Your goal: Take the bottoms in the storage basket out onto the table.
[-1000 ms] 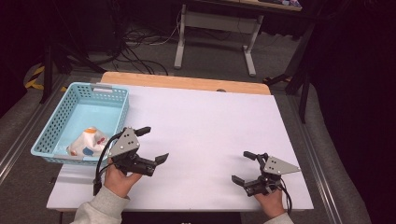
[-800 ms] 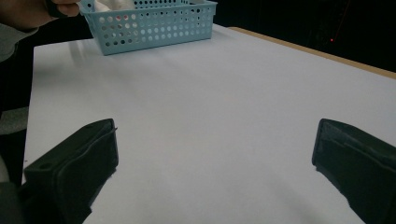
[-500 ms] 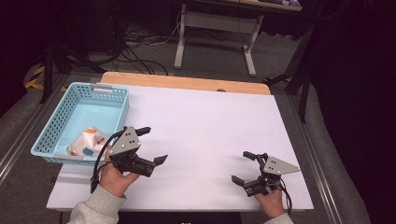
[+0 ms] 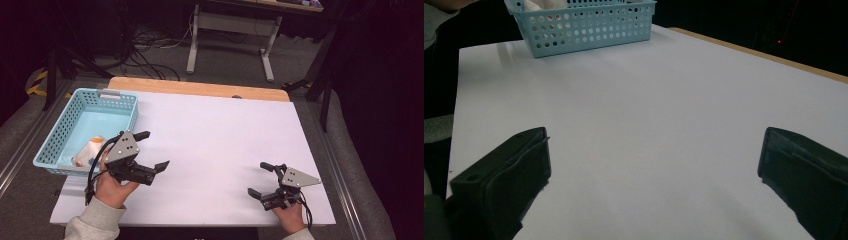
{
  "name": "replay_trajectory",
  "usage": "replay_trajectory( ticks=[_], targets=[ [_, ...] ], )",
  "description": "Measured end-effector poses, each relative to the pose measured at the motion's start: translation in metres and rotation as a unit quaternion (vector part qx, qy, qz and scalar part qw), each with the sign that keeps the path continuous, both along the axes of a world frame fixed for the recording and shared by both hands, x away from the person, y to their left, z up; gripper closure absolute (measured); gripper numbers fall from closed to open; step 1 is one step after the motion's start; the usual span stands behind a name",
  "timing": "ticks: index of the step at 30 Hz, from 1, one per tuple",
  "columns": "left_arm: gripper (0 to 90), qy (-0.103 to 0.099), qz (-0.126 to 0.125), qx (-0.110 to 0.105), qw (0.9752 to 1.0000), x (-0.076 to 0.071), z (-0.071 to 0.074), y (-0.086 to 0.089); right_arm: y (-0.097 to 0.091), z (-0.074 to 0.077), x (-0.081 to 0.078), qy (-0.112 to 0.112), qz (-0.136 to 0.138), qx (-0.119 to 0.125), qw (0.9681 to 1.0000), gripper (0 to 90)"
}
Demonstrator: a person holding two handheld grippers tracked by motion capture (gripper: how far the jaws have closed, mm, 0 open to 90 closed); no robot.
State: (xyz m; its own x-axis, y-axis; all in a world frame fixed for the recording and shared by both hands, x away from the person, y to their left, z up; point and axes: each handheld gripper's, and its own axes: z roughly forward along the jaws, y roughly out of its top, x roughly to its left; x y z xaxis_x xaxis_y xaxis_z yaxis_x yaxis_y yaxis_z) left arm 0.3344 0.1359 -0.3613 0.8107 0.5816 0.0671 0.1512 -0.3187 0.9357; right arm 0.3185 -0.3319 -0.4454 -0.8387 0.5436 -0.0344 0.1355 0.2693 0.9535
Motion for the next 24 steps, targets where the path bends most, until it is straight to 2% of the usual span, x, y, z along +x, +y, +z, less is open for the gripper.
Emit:
replay_trajectory(
  ticks=[6,24],
  targets=[
    [1.3,0.0,0.005,0.002,1.0,0.0,0.003,0.008,0.0,0.0,0.0,0.001,-0.001,0.0,1.0,1.1],
    [1.3,-0.01,0.042,0.0,0.9991,-0.002,0.013,0.036,0.001,0.0,0.0,0.003,0.003,-0.001,1.0,1.2]
  ],
)
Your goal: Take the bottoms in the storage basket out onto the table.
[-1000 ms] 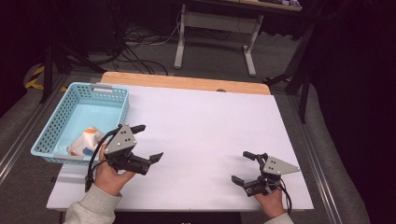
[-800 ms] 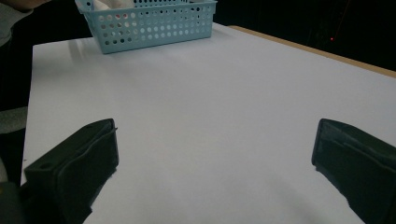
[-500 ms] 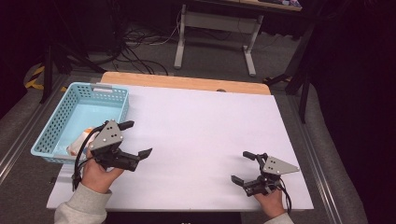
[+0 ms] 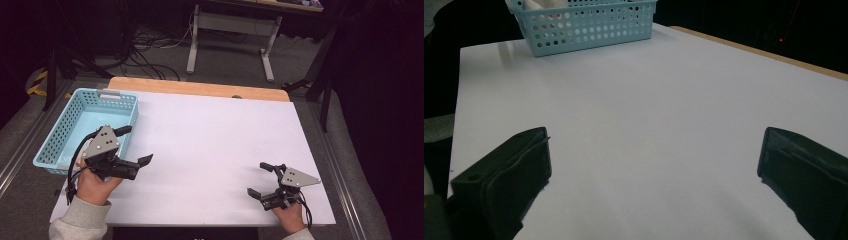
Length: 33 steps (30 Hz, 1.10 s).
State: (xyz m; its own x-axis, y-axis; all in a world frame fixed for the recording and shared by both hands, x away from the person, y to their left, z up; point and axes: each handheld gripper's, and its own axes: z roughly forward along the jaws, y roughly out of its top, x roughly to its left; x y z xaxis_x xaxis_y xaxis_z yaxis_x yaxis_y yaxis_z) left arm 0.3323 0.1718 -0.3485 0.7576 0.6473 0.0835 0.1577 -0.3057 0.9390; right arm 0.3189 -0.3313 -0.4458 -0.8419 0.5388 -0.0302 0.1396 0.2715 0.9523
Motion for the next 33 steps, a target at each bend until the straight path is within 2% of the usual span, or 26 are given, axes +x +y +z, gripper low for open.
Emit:
replay_trajectory(
  ticks=[8,15,19,29,33],
  targets=[
    [1.3,-0.003,0.019,0.007,0.9998,0.0,0.0,0.011,0.0,0.0,0.0,0.001,0.0,0.001,1.0,1.2],
    [1.3,-0.002,0.034,0.004,0.9994,0.0,0.001,0.022,0.0,0.0,0.0,0.001,0.0,0.002,1.0,1.2],
    [1.3,0.005,0.04,-0.006,0.9992,0.001,0.0,0.029,0.0,0.0,0.0,0.001,0.0,0.001,1.0,1.4],
    [1.3,0.006,0.059,-0.002,0.9983,0.002,0.0,0.038,0.0,0.0,0.0,0.002,-0.001,0.001,1.0,1.4],
    [1.3,0.015,0.071,-0.009,0.9973,0.003,0.0,0.046,0.0,0.0,0.0,0.002,-0.001,0.002,1.0,1.4]
  ],
)
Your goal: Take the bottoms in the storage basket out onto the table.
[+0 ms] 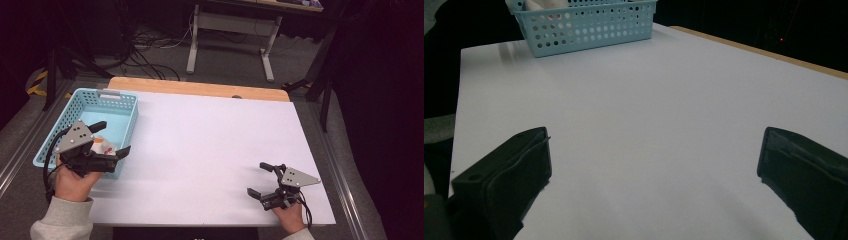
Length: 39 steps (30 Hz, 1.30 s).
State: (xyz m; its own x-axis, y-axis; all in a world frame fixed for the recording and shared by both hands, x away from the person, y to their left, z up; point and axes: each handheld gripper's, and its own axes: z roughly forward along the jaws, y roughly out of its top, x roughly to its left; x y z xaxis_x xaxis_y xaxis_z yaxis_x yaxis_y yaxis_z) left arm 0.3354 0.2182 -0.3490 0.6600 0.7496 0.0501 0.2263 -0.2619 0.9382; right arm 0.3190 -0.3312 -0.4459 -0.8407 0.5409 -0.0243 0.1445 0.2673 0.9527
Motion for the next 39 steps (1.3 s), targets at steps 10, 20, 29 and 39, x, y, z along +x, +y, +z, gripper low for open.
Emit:
replay_trajectory(
  ticks=[10,20,29,39],
  targets=[
    [0.6,0.008,0.025,0.007,0.9996,0.001,-0.003,0.019,0.0,0.0,0.0,0.0,-0.001,0.0,1.0,1.4],
    [0.6,0.027,0.054,0.022,0.9979,0.006,-0.009,0.032,0.0,0.0,0.0,0.001,-0.001,-0.001,1.0,1.5],
    [1.1,0.055,0.066,0.044,0.9953,0.012,-0.017,0.036,0.0,0.0,0.0,0.0,0.0,-0.002,1.0,1.5],
    [1.8,0.096,0.059,0.063,0.9916,0.019,-0.026,0.039,0.001,0.0,0.0,0.001,0.002,-0.002,1.0,1.5]
  ],
)
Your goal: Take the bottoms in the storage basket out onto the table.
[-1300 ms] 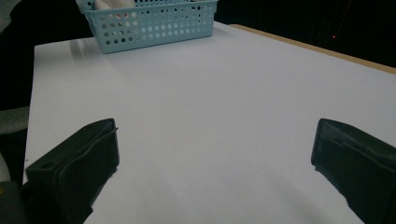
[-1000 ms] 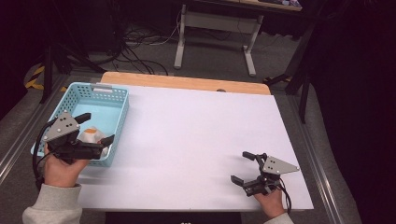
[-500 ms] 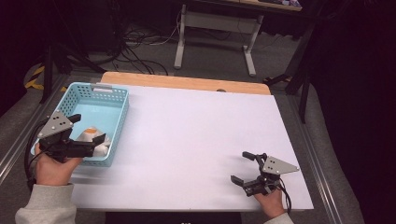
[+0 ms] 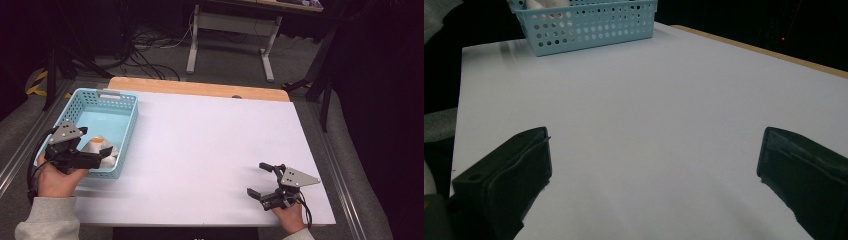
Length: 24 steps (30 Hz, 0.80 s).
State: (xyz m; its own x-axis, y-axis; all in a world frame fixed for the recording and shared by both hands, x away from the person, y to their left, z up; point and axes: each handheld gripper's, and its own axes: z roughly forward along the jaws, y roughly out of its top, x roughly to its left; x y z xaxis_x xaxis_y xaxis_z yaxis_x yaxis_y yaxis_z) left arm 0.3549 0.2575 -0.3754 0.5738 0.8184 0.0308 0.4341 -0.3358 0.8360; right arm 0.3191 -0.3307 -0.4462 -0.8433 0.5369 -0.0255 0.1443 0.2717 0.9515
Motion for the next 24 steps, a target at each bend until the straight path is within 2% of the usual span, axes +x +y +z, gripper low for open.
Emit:
replay_trajectory(
  ticks=[11,15,19,24],
  targets=[
    [2.7,0.047,-0.001,0.015,0.9988,0.008,-0.011,0.001,0.0,0.0,0.0,0.001,0.0,-0.001,1.0,1.6],
    [2.8,0.059,0.0,0.022,0.998,0.009,-0.013,0.002,0.0,0.0,0.0,0.001,0.0,0.0,1.0,1.6],
    [3.5,0.066,-0.001,0.021,0.9976,0.011,-0.016,0.004,0.0,0.0,0.0,0.001,0.001,0.0,1.0,1.7],
    [6.4,0.081,-0.01,0.025,0.9964,0.012,-0.019,0.004,0.0,0.0,0.0,0.002,0.001,0.0,1.0,1.7]
  ],
)
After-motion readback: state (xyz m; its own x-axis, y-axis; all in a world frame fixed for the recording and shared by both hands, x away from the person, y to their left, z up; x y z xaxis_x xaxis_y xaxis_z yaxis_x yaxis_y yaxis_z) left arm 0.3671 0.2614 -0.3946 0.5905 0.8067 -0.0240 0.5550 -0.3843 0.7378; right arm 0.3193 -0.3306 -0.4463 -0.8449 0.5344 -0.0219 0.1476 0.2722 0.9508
